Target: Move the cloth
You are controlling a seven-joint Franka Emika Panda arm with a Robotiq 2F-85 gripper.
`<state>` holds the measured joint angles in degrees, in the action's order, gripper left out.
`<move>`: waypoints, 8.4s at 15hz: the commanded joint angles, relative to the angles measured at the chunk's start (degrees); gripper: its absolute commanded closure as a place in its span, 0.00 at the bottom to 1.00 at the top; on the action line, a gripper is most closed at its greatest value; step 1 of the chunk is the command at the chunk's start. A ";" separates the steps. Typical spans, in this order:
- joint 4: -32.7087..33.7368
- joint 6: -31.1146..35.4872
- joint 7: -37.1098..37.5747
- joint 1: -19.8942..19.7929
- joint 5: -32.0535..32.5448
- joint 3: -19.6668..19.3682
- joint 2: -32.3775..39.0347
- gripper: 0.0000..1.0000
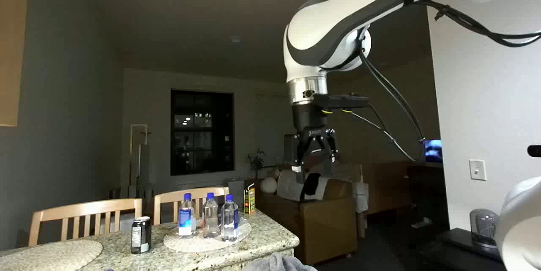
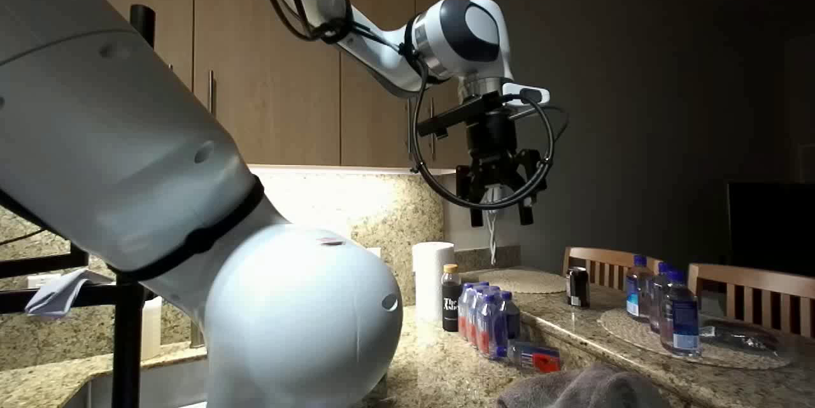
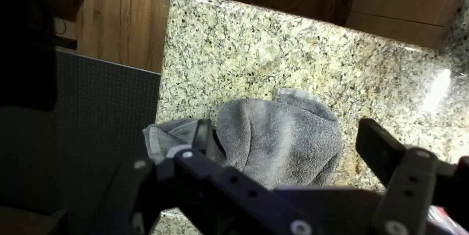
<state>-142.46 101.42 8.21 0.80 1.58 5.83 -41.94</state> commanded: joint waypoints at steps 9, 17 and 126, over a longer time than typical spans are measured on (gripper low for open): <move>0.15 -0.15 0.11 0.21 0.10 -0.15 0.06 0.00; 0.15 0.43 0.23 0.28 -0.13 -0.10 0.51 0.00; 11.50 42.78 5.82 4.44 8.08 -7.39 55.93 0.37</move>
<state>-127.05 138.54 11.40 5.32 6.38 -0.76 12.81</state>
